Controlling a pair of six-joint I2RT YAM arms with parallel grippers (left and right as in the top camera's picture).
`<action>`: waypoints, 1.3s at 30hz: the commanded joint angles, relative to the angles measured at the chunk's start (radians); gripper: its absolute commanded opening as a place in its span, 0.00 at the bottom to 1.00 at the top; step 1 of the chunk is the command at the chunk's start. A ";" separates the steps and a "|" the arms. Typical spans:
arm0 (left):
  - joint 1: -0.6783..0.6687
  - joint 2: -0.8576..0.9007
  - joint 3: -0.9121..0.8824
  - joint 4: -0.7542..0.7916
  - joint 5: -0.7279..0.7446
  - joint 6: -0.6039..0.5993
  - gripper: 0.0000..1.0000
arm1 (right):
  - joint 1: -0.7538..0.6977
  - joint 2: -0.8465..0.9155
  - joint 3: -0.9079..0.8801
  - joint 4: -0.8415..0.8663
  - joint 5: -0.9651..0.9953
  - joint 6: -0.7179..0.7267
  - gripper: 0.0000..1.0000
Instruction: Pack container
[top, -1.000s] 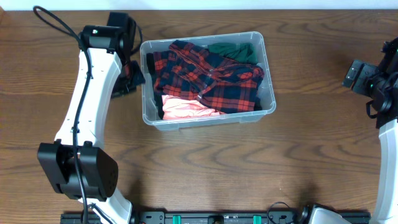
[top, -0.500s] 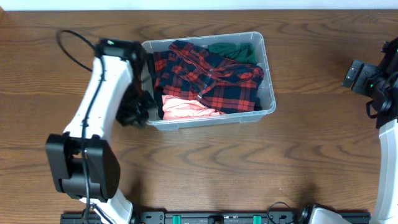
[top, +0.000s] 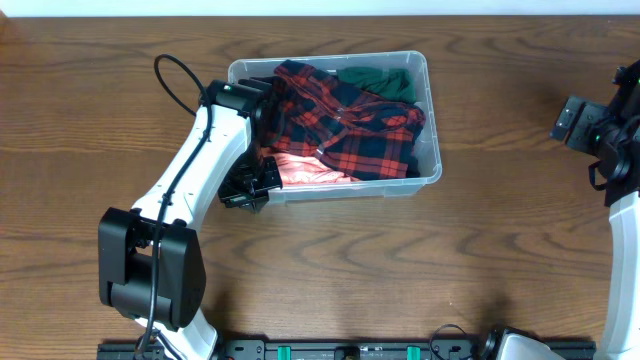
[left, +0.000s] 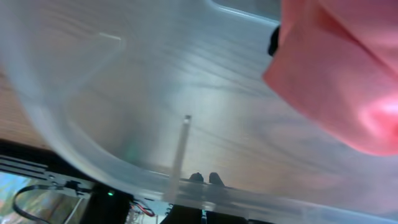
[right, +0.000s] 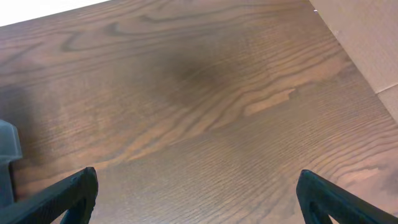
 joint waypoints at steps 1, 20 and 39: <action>0.003 0.000 -0.002 0.006 -0.094 0.006 0.06 | -0.003 0.002 0.001 -0.001 0.000 0.006 0.99; 0.216 -0.222 0.223 0.063 -0.249 0.037 0.98 | -0.003 0.002 0.001 -0.001 0.000 0.006 0.99; 0.293 -0.239 0.222 0.103 -0.248 0.036 0.98 | -0.003 0.002 0.001 -0.001 0.000 0.006 0.99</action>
